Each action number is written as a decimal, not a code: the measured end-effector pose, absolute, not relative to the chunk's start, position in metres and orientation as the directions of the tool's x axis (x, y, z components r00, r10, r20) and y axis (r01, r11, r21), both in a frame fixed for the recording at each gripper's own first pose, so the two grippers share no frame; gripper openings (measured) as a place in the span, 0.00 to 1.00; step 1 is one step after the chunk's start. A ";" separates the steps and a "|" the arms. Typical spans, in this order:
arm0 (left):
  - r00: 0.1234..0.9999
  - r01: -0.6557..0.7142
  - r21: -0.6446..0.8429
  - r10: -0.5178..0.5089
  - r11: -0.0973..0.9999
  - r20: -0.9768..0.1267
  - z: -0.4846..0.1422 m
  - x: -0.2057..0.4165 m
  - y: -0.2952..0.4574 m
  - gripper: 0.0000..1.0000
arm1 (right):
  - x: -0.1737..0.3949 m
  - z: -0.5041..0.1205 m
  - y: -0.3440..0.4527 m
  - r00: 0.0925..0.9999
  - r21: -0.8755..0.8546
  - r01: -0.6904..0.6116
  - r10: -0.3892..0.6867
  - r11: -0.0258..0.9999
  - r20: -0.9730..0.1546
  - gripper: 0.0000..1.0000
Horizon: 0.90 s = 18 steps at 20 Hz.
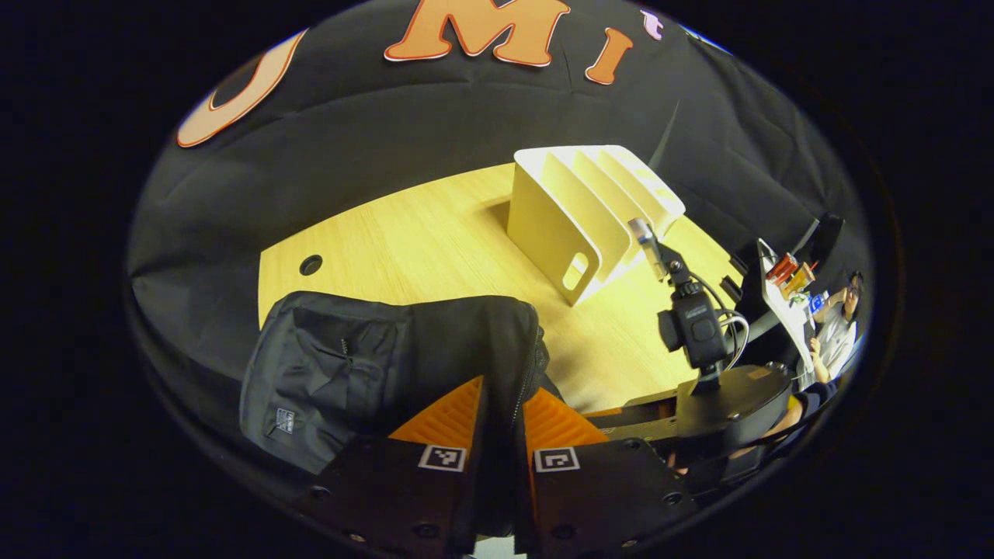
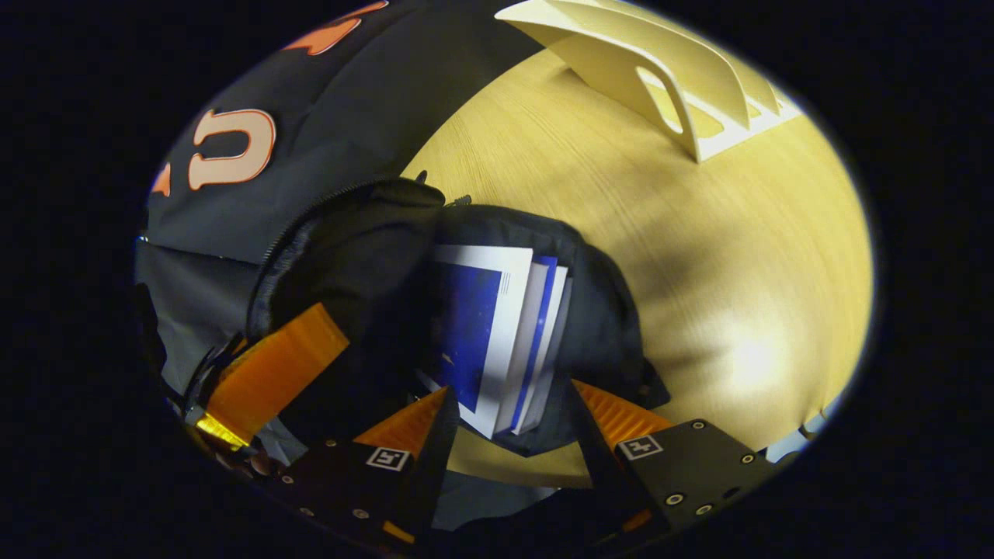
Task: Open the schoolbag, grab two books from the bookshelf and put them into the schoolbag.
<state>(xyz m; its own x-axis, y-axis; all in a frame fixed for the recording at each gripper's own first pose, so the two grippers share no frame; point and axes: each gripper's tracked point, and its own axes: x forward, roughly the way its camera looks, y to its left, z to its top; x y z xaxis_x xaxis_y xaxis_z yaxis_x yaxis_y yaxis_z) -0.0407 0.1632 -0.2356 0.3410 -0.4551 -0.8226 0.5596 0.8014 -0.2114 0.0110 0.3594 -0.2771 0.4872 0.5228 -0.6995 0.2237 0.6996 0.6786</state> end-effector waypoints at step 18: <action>0.679 0.357 -0.184 -0.390 0.916 -0.622 -0.159 -0.041 0.022 0.97 | 0.013 -0.168 0.048 0.833 0.433 0.149 0.123 0.889 -0.539 0.98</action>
<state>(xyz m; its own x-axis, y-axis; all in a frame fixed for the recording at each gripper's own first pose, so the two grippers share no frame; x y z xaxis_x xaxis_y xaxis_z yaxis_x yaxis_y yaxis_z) -0.0415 0.0225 -0.1588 0.6794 -0.3896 -0.6218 0.3567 0.9159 -0.1842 0.0125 0.0480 -0.1681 0.8331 0.1234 -0.5391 0.1486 0.8890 0.4331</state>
